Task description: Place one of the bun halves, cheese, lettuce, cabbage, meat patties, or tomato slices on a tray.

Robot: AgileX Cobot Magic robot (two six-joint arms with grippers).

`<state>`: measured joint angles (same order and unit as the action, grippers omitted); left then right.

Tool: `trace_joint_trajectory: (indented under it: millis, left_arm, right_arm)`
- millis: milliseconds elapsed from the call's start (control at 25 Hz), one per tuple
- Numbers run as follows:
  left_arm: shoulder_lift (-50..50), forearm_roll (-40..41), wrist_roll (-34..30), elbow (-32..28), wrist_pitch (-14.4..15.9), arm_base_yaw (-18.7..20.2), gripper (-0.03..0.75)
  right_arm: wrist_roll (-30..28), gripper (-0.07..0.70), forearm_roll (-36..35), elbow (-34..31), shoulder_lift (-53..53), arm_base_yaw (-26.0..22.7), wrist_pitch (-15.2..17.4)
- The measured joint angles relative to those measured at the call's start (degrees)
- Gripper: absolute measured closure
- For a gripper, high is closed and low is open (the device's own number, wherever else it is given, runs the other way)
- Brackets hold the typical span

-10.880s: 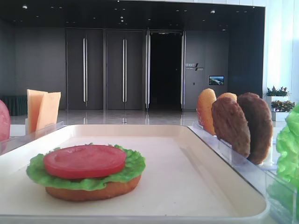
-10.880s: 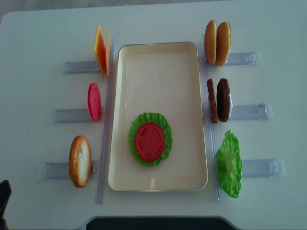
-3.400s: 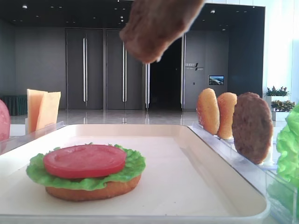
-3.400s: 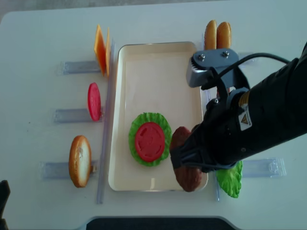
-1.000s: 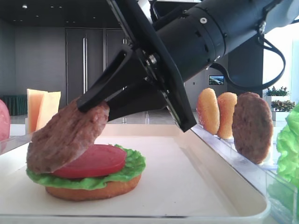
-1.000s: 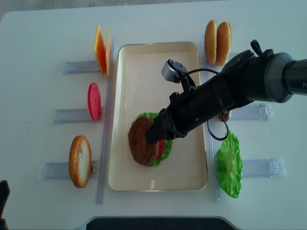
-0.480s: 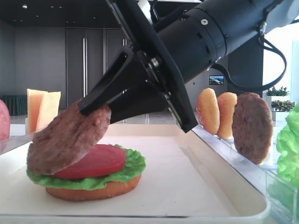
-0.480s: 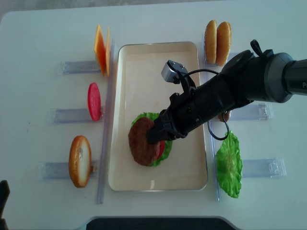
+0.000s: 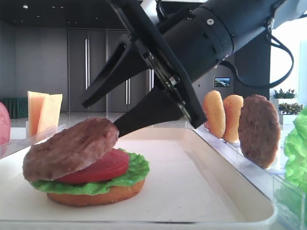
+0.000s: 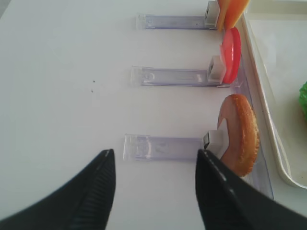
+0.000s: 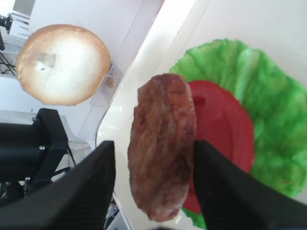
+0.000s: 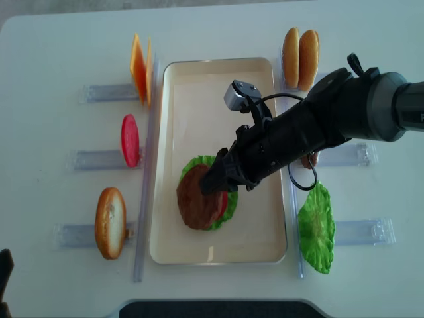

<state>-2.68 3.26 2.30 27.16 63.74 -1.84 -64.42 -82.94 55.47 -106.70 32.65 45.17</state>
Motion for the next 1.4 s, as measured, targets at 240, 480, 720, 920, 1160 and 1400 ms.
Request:
trace_joint_trajectory:
  millis: [240, 480, 720, 920, 1160, 1400]
  left_arm:
    - [0.0, 0.0, 0.0, 0.0, 0.0, 0.0, 0.307]
    - [0.0, 0.0, 0.0, 0.0, 0.0, 0.0, 0.307]
    - [0.0, 0.0, 0.0, 0.0, 0.0, 0.0, 0.307]
    - [0.0, 0.0, 0.0, 0.0, 0.0, 0.0, 0.307]
    - [0.0, 0.0, 0.0, 0.0, 0.0, 0.0, 0.307]
    - [0.0, 0.0, 0.0, 0.0, 0.0, 0.0, 0.307]
  right_arm:
    - [2.7, 0.271, 7.3, 0.0, 6.3, 0.0, -8.3]
    - [20.9, 0.271, 29.9, 0.0, 14.5, -3.1, -8.0]
    - [44.9, 0.271, 60.1, 0.0, 24.4, -12.6, 3.1]
    - [55.2, 0.273, 76.3, 0.0, 32.9, -23.7, 15.5]
    - [60.8, 0.275, 83.4, 0.0, 41.1, -37.2, 23.4]
    - [61.9, 0.276, 83.6, 0.0, 47.6, -40.0, 23.7]
